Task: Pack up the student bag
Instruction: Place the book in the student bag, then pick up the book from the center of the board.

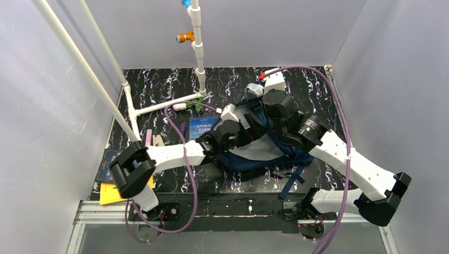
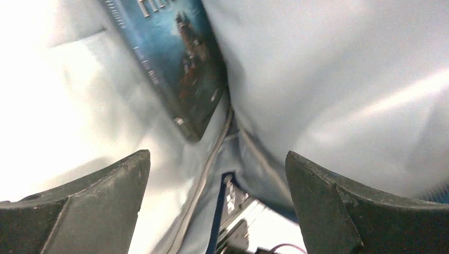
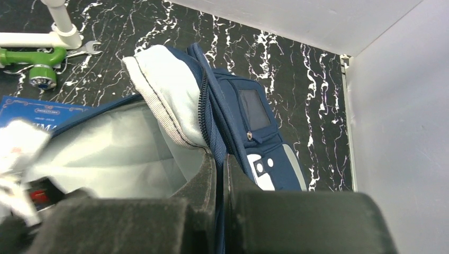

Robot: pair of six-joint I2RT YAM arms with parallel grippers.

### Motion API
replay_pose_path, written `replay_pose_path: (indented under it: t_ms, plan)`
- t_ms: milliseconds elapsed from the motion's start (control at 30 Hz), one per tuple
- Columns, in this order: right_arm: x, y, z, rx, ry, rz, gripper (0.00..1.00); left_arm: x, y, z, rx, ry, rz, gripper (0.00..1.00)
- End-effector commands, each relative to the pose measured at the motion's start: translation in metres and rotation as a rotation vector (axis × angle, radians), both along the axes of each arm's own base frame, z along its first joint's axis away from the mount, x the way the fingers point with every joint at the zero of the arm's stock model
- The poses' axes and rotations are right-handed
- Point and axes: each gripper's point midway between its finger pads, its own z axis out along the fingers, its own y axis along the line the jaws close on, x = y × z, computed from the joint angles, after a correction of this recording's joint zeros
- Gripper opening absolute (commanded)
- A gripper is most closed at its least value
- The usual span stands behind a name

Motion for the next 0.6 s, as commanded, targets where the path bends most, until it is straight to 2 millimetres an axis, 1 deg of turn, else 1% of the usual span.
replay_pose_path:
  t_ms: [0,100,133,167,200,267,300,367,400,467,533,567]
  plan:
    - [0.003,-0.034,0.025,0.025,-0.098,-0.131,0.01,-0.032,0.045,0.022,0.095,-0.129,-0.162,0.98]
    - [0.004,-0.053,0.017,-0.029,-0.093,-0.2,0.01,-0.048,0.079,0.032,0.134,-0.207,-0.21,0.98]
    - [0.005,-0.061,0.014,-0.048,-0.089,-0.232,0.01,-0.051,0.093,0.033,0.15,-0.216,-0.21,0.98]
    - [0.008,-0.071,0.01,-0.069,-0.08,-0.268,0.01,-0.054,0.109,0.041,0.153,-0.234,-0.201,0.98]
    - [0.01,-0.079,0.007,-0.107,-0.073,-0.293,0.01,-0.054,0.125,0.04,0.183,-0.236,-0.189,0.98]
    - [0.012,-0.096,0.003,-0.16,-0.062,-0.345,0.01,-0.05,0.16,0.033,0.282,-0.214,-0.131,0.98]
    - [0.013,-0.102,0.001,-0.183,-0.055,-0.36,0.01,-0.053,0.181,0.018,0.372,-0.175,-0.117,0.98]
    - [0.013,-0.111,0.0,-0.2,-0.051,-0.377,0.01,-0.048,0.214,0.008,0.507,-0.183,-0.1,0.98]
    - [0.013,-0.112,0.0,-0.202,-0.05,-0.374,0.01,-0.047,0.227,0.002,0.56,-0.17,-0.092,0.98]
    - [0.013,-0.103,-0.007,-0.181,-0.028,-0.308,0.01,-0.044,0.245,-0.007,0.625,-0.143,-0.095,0.98]
    - [0.012,-0.082,-0.021,-0.122,0.023,-0.192,0.01,-0.041,0.255,-0.013,0.655,-0.102,-0.096,0.98]
    - [0.01,-0.071,-0.033,-0.089,0.06,-0.131,0.01,-0.039,0.258,-0.016,0.661,-0.083,-0.092,0.98]
